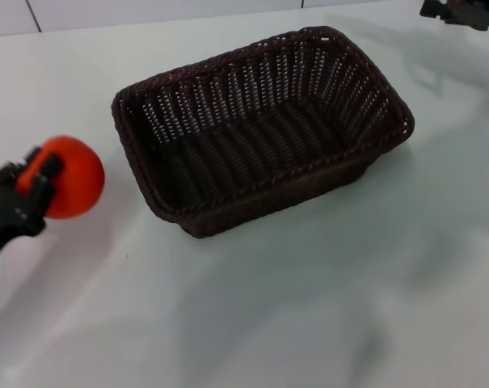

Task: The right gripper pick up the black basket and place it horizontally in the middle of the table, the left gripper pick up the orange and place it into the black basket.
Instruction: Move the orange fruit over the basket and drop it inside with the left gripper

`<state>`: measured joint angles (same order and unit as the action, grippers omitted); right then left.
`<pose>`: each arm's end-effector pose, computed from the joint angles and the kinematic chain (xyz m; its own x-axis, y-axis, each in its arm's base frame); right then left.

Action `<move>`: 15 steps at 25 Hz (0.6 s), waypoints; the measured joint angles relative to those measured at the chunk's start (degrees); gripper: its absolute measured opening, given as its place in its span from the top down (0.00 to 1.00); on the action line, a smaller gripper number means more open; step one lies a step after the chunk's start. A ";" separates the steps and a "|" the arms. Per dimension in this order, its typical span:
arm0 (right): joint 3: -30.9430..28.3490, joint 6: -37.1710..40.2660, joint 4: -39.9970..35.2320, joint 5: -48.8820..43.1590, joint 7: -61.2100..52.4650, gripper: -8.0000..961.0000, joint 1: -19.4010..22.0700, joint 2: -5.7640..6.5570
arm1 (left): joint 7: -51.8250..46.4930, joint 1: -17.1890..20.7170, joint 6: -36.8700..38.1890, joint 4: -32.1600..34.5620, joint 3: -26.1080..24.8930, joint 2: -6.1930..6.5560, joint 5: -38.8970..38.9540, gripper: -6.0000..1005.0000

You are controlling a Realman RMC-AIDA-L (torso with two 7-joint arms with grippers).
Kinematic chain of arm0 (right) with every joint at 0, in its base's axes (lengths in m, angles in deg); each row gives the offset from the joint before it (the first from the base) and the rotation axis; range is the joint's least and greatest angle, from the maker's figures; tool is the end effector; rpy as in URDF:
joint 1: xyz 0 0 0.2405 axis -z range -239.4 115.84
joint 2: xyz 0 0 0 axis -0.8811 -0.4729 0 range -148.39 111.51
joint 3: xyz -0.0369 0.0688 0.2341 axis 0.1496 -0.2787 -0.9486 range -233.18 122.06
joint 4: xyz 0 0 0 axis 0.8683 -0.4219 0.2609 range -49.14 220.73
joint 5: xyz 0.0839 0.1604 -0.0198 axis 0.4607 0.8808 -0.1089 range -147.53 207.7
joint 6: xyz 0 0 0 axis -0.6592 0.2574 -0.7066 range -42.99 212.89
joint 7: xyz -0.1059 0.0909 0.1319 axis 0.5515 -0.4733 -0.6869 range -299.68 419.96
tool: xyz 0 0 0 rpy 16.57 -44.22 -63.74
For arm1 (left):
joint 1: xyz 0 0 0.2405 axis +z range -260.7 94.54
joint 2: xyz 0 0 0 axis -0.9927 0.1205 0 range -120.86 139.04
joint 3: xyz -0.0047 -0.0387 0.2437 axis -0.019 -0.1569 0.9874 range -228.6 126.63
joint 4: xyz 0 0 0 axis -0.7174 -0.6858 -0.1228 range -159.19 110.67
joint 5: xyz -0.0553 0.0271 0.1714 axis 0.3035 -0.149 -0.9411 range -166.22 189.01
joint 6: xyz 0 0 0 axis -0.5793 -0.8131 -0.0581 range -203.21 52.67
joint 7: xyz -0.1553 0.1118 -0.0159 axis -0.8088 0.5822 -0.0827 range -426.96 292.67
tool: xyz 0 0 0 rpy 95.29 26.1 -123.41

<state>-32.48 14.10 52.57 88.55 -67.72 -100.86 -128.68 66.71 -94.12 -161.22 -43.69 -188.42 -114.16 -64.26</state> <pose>0.2610 0.4230 0.0568 -0.1229 0.6754 0.7271 0.9803 0.1968 -0.0171 -0.2767 0.2689 -0.0247 0.5451 0.0986 0.8325 0.7181 -0.5674 -0.4030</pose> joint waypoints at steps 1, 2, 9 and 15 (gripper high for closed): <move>-0.01 0.00 0.12 0.49 0.41 0.14 0.18 -0.01 | -0.66 -0.07 -1.76 -0.28 -1.21 0.00 0.01 0.81; -0.01 0.01 0.24 0.91 0.80 0.14 0.35 -0.01 | -1.13 -0.18 -3.22 -0.45 -2.09 0.01 0.01 0.82; -0.02 -0.72 0.46 3.03 2.28 0.14 1.26 -0.17 | -7.33 -5.51 -11.04 -1.14 -5.29 -0.42 -0.14 0.86; 0.14 -1.81 0.58 5.22 2.96 0.14 2.14 -0.75 | -11.17 -11.92 -6.80 -0.25 -0.24 -0.85 -0.55 0.89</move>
<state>-32.34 12.29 53.15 93.76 -64.76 -98.72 -129.43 55.54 -106.05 -168.03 -43.94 -188.66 -115.01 -64.82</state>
